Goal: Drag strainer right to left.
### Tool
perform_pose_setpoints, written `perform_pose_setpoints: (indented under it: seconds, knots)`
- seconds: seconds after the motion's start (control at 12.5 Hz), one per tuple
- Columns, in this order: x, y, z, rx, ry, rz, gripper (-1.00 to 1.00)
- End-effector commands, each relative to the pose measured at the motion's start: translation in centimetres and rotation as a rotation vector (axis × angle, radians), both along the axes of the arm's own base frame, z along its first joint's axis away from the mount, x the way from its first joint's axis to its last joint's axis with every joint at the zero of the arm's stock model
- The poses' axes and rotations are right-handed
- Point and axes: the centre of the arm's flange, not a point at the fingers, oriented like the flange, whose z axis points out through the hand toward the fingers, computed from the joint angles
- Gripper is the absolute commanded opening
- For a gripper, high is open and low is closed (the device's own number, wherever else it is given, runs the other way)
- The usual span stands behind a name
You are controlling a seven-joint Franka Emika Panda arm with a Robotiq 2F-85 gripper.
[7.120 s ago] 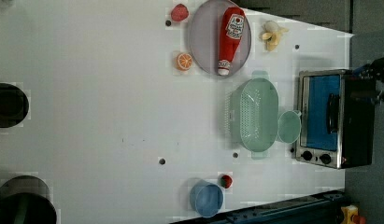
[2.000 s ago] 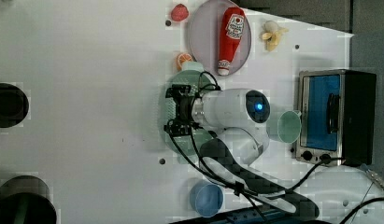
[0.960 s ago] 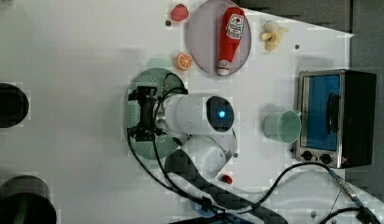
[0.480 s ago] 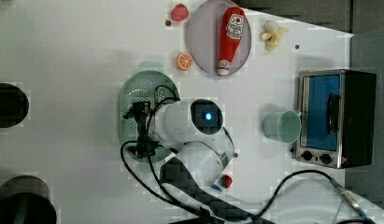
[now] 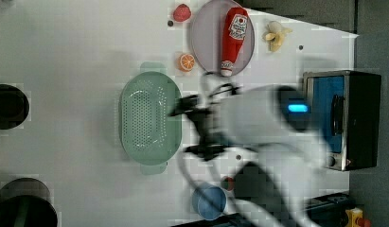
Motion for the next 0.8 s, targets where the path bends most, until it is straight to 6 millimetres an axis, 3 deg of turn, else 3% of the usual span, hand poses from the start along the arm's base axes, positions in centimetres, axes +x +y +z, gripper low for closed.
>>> perform_pose_setpoints:
  seconds: [0.08,0.24,0.4,0.64,0.8]
  knots:
    - [2.5,-9.1,12.5,0.064,-0.102,0.217,1.0]
    - [2.8,-16.5,17.7,0.068,-0.122,0.279,1.0]
    - [2.4,-23.4,21.1,0.081,-0.128,0.306,1.0]
    - [1.9,-32.2,22.6,0.047,-0.099,0.356,1.0]
    - [1.8,-36.5,22.6,0.029,-0.086,0.379,1.0]
